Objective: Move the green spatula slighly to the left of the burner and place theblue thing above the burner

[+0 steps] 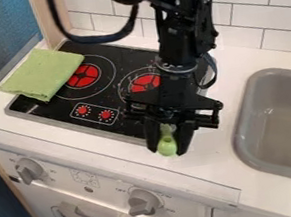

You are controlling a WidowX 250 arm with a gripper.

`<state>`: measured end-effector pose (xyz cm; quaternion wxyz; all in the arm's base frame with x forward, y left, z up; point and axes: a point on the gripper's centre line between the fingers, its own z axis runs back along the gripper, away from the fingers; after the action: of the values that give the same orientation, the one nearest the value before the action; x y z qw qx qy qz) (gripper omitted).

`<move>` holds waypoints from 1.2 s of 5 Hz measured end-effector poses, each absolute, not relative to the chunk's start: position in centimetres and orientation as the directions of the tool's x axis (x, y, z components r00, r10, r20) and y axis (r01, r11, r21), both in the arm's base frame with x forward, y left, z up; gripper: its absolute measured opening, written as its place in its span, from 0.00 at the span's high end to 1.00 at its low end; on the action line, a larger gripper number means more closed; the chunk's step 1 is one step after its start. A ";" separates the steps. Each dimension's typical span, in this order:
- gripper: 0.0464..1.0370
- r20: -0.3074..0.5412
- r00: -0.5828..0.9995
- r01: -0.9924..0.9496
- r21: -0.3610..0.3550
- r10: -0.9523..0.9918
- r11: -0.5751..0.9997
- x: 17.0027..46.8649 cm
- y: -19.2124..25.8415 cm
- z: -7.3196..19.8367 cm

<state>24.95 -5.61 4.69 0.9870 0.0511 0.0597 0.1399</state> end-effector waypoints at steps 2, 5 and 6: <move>0.62 -0.105 0.932 -0.334 0.117 0.346 0.935 27.7 -4.8 4.3; 0.62 -0.053 0.898 -0.431 0.092 0.436 0.898 33.5 -3.8 4.2; 0.62 -0.029 0.898 -0.434 0.101 0.439 0.895 34.3 -3.5 4.2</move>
<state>34.30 -3.52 4.15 0.9731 0.0460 0.0255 0.2243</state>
